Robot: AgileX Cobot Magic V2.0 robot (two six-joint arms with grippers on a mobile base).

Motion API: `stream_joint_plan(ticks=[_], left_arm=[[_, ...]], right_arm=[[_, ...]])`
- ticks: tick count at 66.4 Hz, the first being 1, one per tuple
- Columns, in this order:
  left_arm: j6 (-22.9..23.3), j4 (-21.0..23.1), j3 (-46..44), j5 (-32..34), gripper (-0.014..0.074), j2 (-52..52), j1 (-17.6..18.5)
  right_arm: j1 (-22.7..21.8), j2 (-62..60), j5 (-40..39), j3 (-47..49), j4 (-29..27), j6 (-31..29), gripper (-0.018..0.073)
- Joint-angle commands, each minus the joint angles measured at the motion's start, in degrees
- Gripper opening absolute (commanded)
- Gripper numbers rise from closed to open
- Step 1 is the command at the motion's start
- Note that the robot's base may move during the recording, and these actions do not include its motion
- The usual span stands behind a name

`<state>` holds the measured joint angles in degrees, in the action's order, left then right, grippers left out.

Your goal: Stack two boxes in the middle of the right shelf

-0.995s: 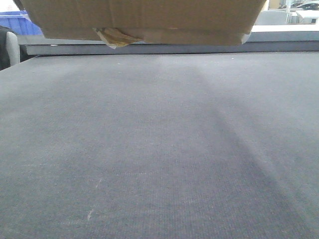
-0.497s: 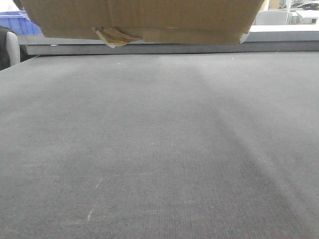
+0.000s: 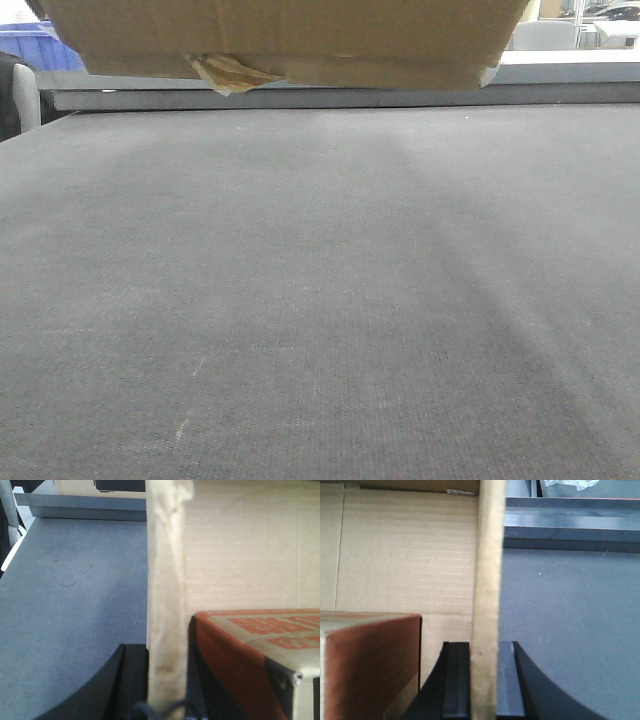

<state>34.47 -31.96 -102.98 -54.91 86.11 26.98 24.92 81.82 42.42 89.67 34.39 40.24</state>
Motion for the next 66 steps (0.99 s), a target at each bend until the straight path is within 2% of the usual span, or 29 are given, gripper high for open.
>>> stream_joint_plan(ticks=[1,66], left_arm=[[0.1,-0.7,-0.8,3.4,-0.0111,-0.6,0.0],[0.1,-0.7,-0.8,3.4,-0.0111,-0.6,0.0]], right_arm=[[-0.3,-0.3,-2.3,0.9,2.0,0.0,-0.0162],[-0.3,-0.3,-2.3,0.9,2.0,0.0,-0.0162]])
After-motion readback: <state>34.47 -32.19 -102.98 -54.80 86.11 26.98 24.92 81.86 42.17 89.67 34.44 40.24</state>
